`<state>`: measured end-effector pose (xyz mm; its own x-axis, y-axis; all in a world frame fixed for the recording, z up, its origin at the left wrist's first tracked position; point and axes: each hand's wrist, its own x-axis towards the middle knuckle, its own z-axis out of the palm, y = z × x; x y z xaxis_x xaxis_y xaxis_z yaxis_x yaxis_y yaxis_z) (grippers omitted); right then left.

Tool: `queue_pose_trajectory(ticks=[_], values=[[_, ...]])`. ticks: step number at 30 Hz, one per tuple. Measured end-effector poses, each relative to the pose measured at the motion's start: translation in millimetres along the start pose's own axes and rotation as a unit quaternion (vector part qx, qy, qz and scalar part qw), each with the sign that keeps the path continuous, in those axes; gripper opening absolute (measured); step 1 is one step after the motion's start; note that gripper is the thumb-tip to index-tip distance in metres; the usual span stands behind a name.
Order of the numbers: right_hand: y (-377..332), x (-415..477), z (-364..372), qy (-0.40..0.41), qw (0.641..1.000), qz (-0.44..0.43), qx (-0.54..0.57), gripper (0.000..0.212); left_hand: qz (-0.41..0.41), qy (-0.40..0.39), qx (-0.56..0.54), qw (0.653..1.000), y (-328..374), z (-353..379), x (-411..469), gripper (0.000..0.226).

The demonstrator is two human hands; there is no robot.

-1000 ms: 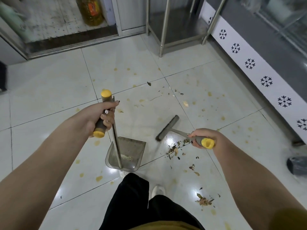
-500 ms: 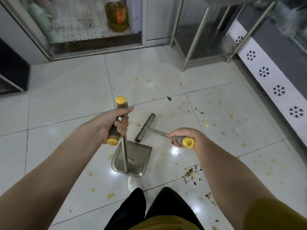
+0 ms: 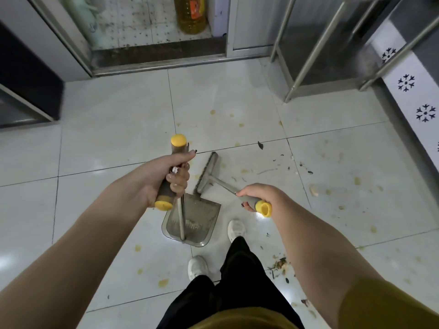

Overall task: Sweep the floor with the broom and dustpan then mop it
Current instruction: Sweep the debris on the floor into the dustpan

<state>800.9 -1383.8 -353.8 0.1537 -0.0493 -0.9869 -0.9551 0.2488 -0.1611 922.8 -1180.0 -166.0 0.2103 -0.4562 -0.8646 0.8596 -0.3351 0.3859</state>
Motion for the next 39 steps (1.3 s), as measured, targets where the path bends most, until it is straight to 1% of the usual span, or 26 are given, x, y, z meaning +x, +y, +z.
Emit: queue_pose_trajectory(ticks=[5, 7, 10, 13, 16, 21, 24, 27, 31, 35, 39], values=[[-15.3, -0.2, -61.0, 0.01, 0.999, 0.036, 0.031, 0.03, -0.013, 0.04, 0.041, 0.998, 37.3, 36.9, 29.6, 0.033], [-13.7, -3.8, -87.9, 0.02, 0.997, 0.053, 0.043, 0.03, -0.016, 0.042, 0.065, 0.997, 44.8, 55.2, 41.3, 0.034], [-1.1, -14.1, -126.1, 0.04, 0.995, 0.073, 0.048, 0.029, -0.017, 0.039, 0.07, 0.997, 47.5, 75.6, 52.5, 0.035], [14.7, -26.2, -159.2, 0.049, 0.994, 0.087, 0.044, 0.029, -0.021, 0.035, 0.082, 0.996, 50.4, 83.9, 55.9, 0.036], [35.5, -35.9, -178.5, 0.079, 0.99, 0.096, 0.065, 0.027, -0.028, 0.025, 0.097, 0.995, 56.0, 87.6, 56.2, 0.036], [58.7, -43.3, -185.3, 0.107, 0.985, 0.062, 0.121, 0.013, -0.026, -0.001, 0.109, 0.994, 60.8, 88.3, 59.0, 0.036], [61.6, -46.2, -178.3, 0.101, 0.978, 0.03, 0.18, 0.012, -0.028, -0.013, 0.111, 0.993, 60.6, 88.2, 60.1, 0.036], [61.0, -49.3, -168.3, 0.099, 0.963, -0.005, 0.249, 0.012, -0.021, -0.018, 0.121, 0.992, 61.8, 91.5, 62.3, 0.038], [43.4, -49.4, -162.2, 0.072, 0.947, -0.042, 0.312, 0.014, -0.022, -0.024, 0.147, 0.989, 74.4, 105.9, 70.2, 0.036], [1.3, -39.2, -173.7, 0.039, 0.959, -0.048, 0.276, 0.018, -0.033, -0.03, 0.172, 0.984, 102.5, 123.3, 87.8, 0.035], [-57.8, -21.8, -198.9, 0.021, 0.959, -0.062, 0.277, 0.018, -0.047, -0.033, 0.207, 0.977, 136.4, 145.3, 113.4, 0.036]])
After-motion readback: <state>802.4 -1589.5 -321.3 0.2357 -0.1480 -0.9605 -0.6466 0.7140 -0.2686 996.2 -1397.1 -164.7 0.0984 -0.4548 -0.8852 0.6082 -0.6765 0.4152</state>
